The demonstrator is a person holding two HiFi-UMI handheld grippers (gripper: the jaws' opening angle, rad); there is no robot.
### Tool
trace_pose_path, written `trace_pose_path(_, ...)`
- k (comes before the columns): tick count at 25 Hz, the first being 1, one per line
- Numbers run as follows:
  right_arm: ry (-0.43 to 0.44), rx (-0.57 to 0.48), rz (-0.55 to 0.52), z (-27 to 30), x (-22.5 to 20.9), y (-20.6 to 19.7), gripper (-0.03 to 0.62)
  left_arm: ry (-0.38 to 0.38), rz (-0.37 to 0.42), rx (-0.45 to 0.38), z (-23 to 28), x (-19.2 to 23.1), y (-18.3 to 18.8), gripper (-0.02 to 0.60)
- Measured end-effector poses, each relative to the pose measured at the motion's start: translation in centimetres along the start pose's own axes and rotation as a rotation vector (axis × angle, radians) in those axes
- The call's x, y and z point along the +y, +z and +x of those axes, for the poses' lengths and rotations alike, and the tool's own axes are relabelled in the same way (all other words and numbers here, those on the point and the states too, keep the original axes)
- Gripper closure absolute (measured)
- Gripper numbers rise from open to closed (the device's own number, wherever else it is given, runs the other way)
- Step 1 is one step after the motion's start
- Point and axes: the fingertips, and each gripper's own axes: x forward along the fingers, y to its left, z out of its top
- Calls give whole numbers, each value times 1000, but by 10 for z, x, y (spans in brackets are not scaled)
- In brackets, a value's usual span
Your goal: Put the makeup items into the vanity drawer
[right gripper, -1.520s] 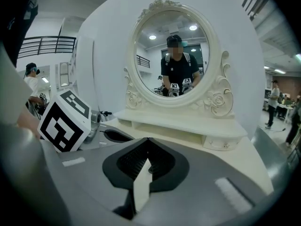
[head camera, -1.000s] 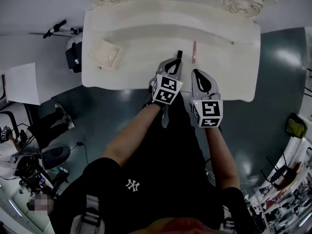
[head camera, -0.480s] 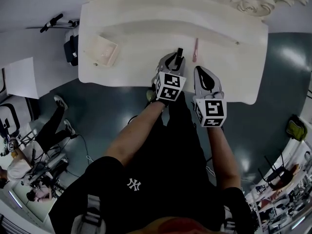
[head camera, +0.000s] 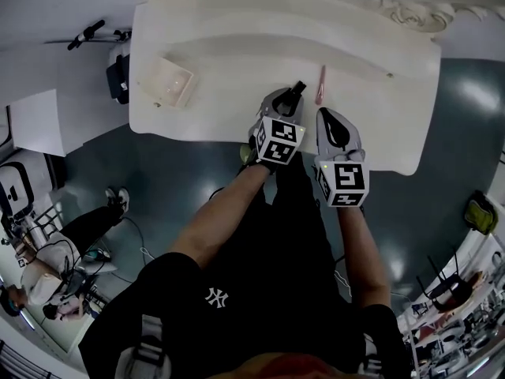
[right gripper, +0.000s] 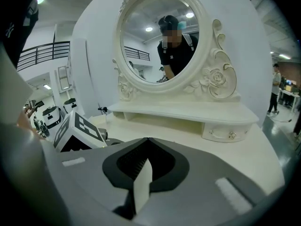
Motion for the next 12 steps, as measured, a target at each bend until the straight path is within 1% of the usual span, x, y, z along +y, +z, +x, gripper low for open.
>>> trace_pose_path(5, 13, -1, -5, 6, 3, 5, 571, -35, -2, -2, -6, 0, 3, 483)
trace_pose_path(12, 20, -36, -14, 15, 27, 28, 571, -52, -7, -47, -39, 18, 11, 483)
